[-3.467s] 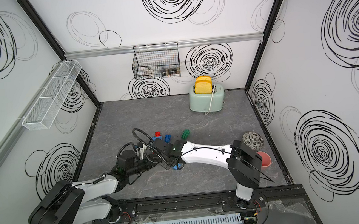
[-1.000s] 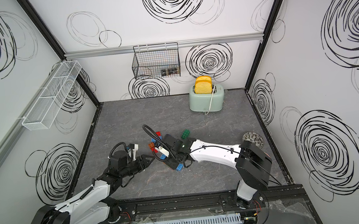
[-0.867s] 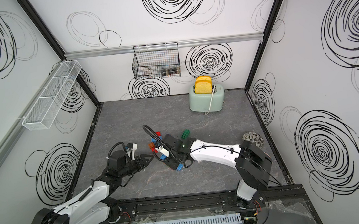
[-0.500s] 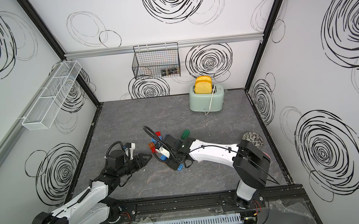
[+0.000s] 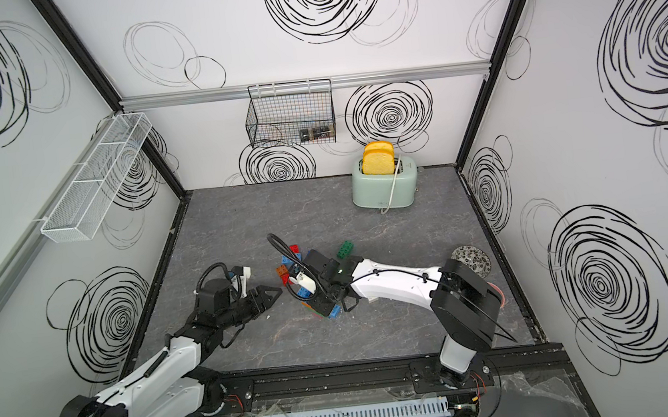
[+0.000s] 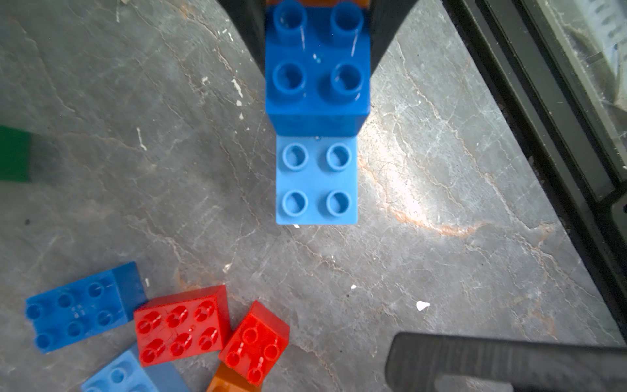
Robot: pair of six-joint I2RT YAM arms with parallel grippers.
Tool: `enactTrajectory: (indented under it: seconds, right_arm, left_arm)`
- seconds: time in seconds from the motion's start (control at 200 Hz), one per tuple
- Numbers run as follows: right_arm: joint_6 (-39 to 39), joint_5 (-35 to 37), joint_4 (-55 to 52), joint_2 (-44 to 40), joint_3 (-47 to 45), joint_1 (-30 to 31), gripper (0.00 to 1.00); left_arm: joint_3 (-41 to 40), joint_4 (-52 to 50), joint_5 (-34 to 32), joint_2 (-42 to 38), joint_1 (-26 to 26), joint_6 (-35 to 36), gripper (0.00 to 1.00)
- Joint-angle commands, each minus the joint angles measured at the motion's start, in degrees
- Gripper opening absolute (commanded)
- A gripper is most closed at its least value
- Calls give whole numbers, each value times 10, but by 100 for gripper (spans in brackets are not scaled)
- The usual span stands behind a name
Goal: Assemble a heart with lego
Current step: Adjust the lego brick at the center of the board.
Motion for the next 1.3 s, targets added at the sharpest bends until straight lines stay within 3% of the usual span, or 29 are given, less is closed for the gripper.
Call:
enactTrajectory:
  seconds: [0.0, 0.37, 0.68, 1.081, 1.296]
  right_arm:
    - [-10, -66, 0, 10, 17, -10, 32]
    - [-18, -229, 42, 72, 60, -19, 33]
    - [-30, -325, 53, 137, 94, -56, 37]
    - [-50, -405, 55, 207, 124, -105, 57]
    - [-48, -392, 55, 215, 132, -118, 70]
  left_arm:
    - [31, -11, 10, -7, 16, 18, 60]
    - [65, -102, 6, -51, 77, 54, 61]
    - [79, -134, -14, -53, 82, 59, 63]
    - [82, -127, -3, -34, 82, 63, 63]
    - [79, -126, -5, -33, 80, 61, 65]
